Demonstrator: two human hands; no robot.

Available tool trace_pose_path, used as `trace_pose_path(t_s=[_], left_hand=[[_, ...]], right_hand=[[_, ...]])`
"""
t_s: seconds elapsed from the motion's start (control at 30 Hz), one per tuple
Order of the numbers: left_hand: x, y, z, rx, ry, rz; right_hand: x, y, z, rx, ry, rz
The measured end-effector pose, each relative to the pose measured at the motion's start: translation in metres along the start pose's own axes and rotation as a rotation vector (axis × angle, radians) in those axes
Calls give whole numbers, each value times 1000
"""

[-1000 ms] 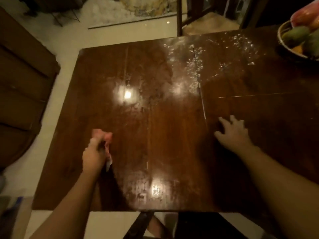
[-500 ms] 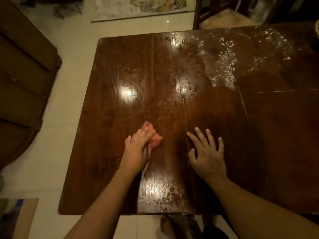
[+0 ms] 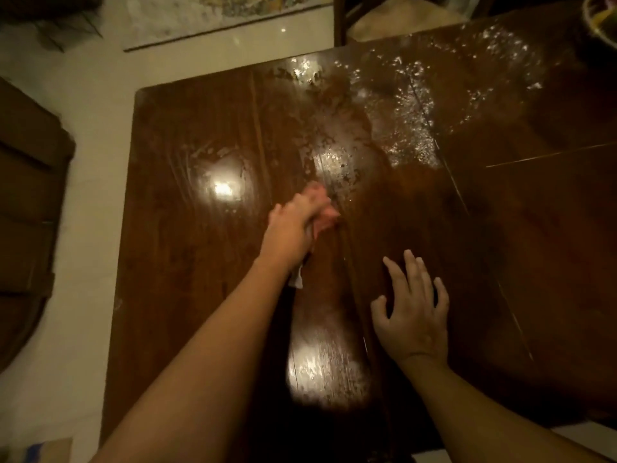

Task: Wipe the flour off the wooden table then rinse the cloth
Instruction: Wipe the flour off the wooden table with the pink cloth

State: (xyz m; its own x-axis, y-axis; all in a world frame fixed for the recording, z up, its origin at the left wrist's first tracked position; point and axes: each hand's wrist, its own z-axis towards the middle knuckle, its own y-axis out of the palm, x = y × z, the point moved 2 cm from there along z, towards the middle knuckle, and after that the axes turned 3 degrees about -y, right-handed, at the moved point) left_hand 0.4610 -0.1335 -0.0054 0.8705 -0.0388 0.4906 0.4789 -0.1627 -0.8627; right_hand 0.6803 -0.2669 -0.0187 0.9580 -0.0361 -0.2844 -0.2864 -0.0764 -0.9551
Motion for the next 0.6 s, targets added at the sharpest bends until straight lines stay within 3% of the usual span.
trace_pose_path(t_s=[0.07,0.1,0.17,0.27,0.33,0.47,0.53,0.6], left_hand=[[8,-4,31,93,-267,-2],[17,-1,38,112,-286,41],[40,9,42,61,-71,73],[64,22,27,-206,388,15],[57,18,38,-259,440,0],[47,13,93,-53,56,-108],[62,17,108,51,-102,-41],[82,30,103,19,-12,36]], right_hand=[[1,-1,2,3,2,-14],[1,-1,1,3,4,-18],[1,-1,2,6,26,-13],[-1,1,3,19,44,-8],[0,1,4,33,41,6],[1,2,4,34,42,42],[1,1,6,22,60,67],[0,2,6,9,71,93]])
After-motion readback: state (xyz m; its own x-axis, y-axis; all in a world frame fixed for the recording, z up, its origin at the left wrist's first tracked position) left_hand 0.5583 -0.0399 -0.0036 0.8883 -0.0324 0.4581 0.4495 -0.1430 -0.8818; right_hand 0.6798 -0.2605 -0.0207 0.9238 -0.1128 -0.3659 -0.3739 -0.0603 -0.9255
